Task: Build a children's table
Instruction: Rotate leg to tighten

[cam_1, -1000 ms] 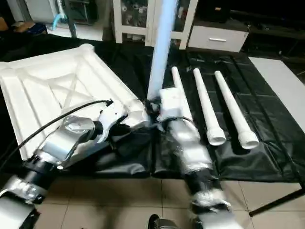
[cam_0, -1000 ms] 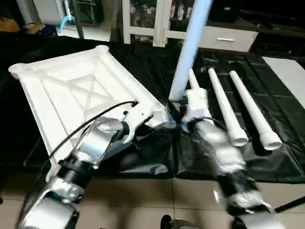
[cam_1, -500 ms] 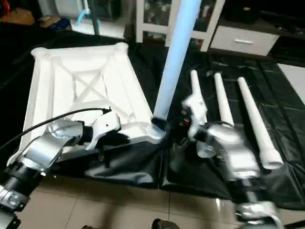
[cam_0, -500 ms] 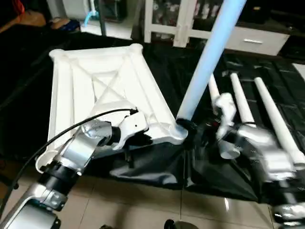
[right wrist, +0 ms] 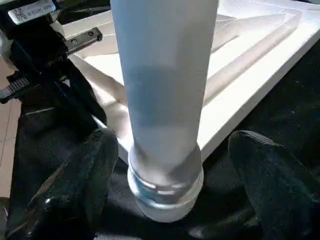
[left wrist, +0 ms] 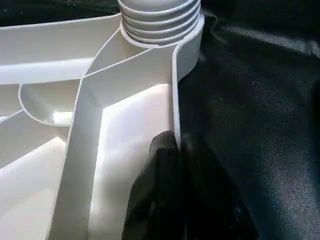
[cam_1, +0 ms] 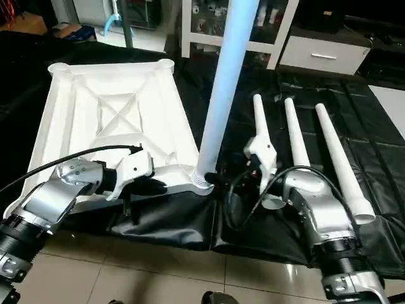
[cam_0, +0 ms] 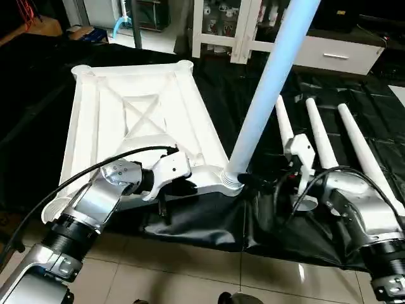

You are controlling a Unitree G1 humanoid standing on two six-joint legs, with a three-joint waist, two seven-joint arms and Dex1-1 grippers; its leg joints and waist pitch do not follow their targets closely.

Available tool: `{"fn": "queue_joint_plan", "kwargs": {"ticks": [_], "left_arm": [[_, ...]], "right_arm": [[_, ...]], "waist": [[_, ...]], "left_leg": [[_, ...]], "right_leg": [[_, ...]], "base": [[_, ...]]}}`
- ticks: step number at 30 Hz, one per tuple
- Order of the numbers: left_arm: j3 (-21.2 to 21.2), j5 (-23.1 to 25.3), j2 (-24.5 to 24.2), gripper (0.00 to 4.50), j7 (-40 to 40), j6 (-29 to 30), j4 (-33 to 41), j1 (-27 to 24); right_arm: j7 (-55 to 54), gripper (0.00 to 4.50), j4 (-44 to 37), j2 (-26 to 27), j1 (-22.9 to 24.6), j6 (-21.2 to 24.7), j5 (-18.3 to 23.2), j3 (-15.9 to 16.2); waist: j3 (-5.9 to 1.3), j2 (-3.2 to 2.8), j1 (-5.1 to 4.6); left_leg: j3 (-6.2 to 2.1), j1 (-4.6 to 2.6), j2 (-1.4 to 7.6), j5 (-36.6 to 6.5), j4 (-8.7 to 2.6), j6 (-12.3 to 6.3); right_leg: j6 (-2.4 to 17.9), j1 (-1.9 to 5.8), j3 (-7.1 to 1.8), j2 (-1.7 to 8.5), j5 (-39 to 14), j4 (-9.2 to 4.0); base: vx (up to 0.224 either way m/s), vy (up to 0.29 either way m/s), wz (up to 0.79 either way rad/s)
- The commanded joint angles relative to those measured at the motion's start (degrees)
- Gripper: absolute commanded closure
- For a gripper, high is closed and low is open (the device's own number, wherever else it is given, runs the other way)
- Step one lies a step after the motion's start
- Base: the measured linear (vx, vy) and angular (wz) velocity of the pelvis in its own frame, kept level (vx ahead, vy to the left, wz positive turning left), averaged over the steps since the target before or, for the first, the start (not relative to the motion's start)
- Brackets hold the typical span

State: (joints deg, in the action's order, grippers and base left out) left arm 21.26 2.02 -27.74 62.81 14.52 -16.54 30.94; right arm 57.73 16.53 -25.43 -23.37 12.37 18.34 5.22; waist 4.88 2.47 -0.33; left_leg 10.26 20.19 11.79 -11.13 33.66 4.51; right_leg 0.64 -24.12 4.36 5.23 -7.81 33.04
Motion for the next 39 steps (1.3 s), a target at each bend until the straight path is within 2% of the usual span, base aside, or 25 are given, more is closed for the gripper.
{"fn": "queue_joint_plan", "kwargs": {"ticks": [1, 5, 7, 23, 24, 29, 31, 33, 34, 35, 37, 38, 39], "left_arm": [[3.18, 1.55, -0.55, 4.50, 1.81, 0.72, -1.53, -1.92], [3.23, 1.45, -0.51, 4.50, 1.91, 0.57, -1.55, -1.98], [3.19, 1.29, -0.41, 4.50, 1.99, 0.89, -1.22, -1.95], [2.95, 1.20, -0.26, 4.50, 2.31, 1.39, -0.62, -2.29], [2.96, 1.21, -0.24, 4.50, 2.32, 1.42, -0.59, -2.31], [3.03, 1.08, 0.18, 4.50, 2.21, 1.94, -0.33, -2.36], [3.05, 1.01, 0.60, 4.50, 1.94, 2.31, -0.27, -2.34], [2.80, 1.08, 1.75, 4.50, 0.55, 3.75, -0.64, -1.87], [2.67, 1.25, 2.21, 4.50, -0.21, 4.23, -0.93, -1.60], [2.54, 1.34, 2.65, 4.50, -0.86, 4.85, -1.11, -1.33], [2.03, 1.57, 4.21, 4.50, -3.12, 7.13, -1.45, -0.41], [1.81, 2.03, 5.11, 4.50, -4.78, 8.46, -1.89, 0.13], [1.79, 2.09, 5.23, 4.50, -5.00, 8.63, -1.95, 0.20]], "right_arm": [[-0.02, 0.64, 0.85, -0.11, -1.33, -0.88, -0.06, 0.61], [0.85, 0.64, 2.75, -0.10, -2.07, -1.52, -1.25, 1.37], [1.73, 0.91, 4.14, 0.41, -2.79, -1.35, -1.26, 1.38], [3.28, 2.10, 8.21, 1.24, -4.75, -2.58, -2.51, 2.29], [3.10, 2.31, 8.30, 1.35, -4.70, -2.67, -2.68, 2.30], [-0.07, 2.56, 8.79, 2.68, -3.77, -2.97, -3.08, 1.56], [-2.46, 2.57, 8.56, 3.77, -2.85, -2.85, -3.23, 1.16], [-8.60, 2.59, 7.24, 6.12, -0.74, -2.48, -5.08, 1.34], [-10.83, 2.60, 6.69, 6.94, -0.12, -2.30, -5.93, 1.54], [-13.31, 2.60, 6.21, 7.91, 0.36, -1.90, -6.65, 1.52], [-22.31, 2.60, 5.03, 11.56, 1.46, 0.41, -8.67, 0.76], [-28.20, 2.61, 4.58, 13.72, 1.96, 1.88, -10.52, 0.26], [-28.96, 2.61, 4.53, 14.00, 2.03, 2.06, -10.77, 0.20]], "waist": [[-3.58, 0.29, -0.07], [-3.68, 0.17, -0.04], [-3.76, 0.32, -0.09], [-3.56, 0.41, -0.17], [-3.51, 0.39, -0.19], [-3.40, 0.32, -0.29], [-3.29, 0.39, -0.42], [-3.06, 0.36, -0.54], [-2.87, 0.35, -0.79], [-2.79, 0.50, -1.00], [-2.58, 0.47, -1.32], [-2.48, 0.51, -1.46], [-2.29, 0.41, -1.63]], "left_leg": [[-0.21, 0.23, 1.31, -14.51, -4.34, -2.59], [0.12, -0.12, 1.32, -13.09, -4.15, -3.05], [0.27, 0.00, 1.28, -12.67, -4.07, -3.47], [0.22, 0.14, 1.34, -12.94, -4.16, -3.45], [0.23, 0.14, 1.31, -13.24, -4.19, -3.39], [0.17, 0.12, 1.33, -14.03, -4.30, -2.93], [0.08, 0.15, 1.31, -15.04, -4.43, -2.59], [0.08, 0.12, 1.30, -16.18, -4.55, -2.18], [-0.27, 0.09, 1.24, -18.74, -4.80, -1.02], [-0.42, 0.16, 1.20, -19.66, -4.88, -0.70], [-0.72, -0.24, 0.98, -22.62, -4.88, 0.23], [-0.80, -0.23, 0.93, -23.30, -4.94, 0.48], [-0.99, -0.27, 0.82, -24.32, -5.00, 0.82]], "right_leg": [[10.36, 2.55, -2.42, 2.40, -23.03, -3.79], [11.93, 2.36, -2.77, 2.24, -19.46, -3.44], [12.71, 2.53, -2.83, 2.21, -18.05, -3.23], [12.17, 2.56, -2.87, 2.29, -19.87, -3.38], [12.04, 2.52, -2.87, 2.28, -20.33, -3.45], [11.65, 2.41, -2.89, 2.30, -21.47, -3.59], [11.05, 2.37, -2.87, 2.29, -23.11, -3.76], [10.36, 2.16, -2.89, 2.31, -25.07, -4.06], [8.41, 2.04, -2.70, 2.46, -30.13, -4.57], [7.65, 2.02, -2.60, 2.43, -31.87, -4.71], [4.79, 1.45, -2.39, 2.39, -37.55, -5.55], [4.18, 1.28, -2.31, 2.40, -38.87, -5.74], [3.46, 1.12, -2.10, 2.36, -40.65, -5.97]], "base": [[0.000, 0.000, 0.00], [0.000, 0.000, 0.00], [0.000, 0.000, 0.00], [0.000, 0.000, 0.00], [0.000, 0.000, 0.00], [0.000, 0.000, 0.00], [0.000, 0.000, 0.00], [0.000, 0.000, 0.00], [0.000, 0.000, 0.00], [0.000, 0.000, 0.00], [0.000, 0.000, 0.00], [0.000, 0.000, 0.00], [-0.053, 0.005, -0.06]]}}
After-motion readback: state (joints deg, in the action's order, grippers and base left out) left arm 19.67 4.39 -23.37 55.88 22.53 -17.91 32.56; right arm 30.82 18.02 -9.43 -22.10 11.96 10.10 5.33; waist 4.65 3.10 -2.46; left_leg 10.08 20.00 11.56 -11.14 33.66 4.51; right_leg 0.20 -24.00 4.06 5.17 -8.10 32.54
